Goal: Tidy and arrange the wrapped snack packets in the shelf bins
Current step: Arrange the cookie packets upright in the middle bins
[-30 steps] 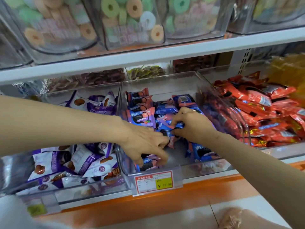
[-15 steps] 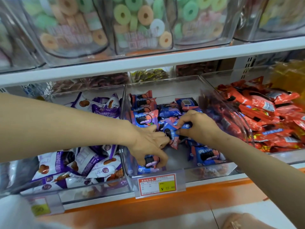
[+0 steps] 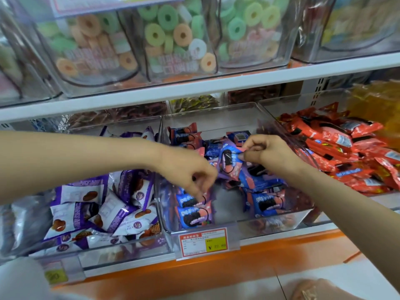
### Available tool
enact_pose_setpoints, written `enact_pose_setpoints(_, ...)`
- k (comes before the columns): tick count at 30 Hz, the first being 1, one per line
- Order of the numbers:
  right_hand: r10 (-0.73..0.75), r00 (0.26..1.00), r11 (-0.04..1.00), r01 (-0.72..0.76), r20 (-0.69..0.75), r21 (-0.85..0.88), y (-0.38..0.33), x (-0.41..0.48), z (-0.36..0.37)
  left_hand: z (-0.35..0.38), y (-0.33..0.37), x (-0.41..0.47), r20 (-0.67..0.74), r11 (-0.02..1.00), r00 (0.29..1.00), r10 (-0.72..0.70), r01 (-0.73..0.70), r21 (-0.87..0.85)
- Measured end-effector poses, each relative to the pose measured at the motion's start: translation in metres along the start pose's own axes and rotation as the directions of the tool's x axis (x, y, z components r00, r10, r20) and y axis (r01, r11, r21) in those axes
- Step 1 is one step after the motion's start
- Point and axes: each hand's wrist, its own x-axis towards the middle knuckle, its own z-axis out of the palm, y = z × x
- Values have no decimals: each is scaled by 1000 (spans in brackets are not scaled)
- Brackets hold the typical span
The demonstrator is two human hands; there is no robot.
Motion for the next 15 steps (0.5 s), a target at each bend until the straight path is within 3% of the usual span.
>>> enact_pose_setpoints(2,14,1000,998,-16,27,57,-3,-2,-3,-12,4,-5,-232,995,970,-77,61,-75)
enact_pose_setpoints(4,6,997,994,-15,83,113,-6,-4,-5,-19,0,-7,-438,996,896,-72,39,-85)
enact_pose_setpoints(9,-28,989,978,-2,144,209,-14,-8,2,-12,11,3,-428,976,904,-23,-72,-204)
enact_pose_setpoints(12,-26,985,964,-21,171,265,-19,-10,7,-7,12,6,-530,968,837,-135,-2,-250)
enact_pose_setpoints(15,-20,968,967,-44,250,251,-21,-11,13,1,9,3,-557,917,805,-205,-41,-397)
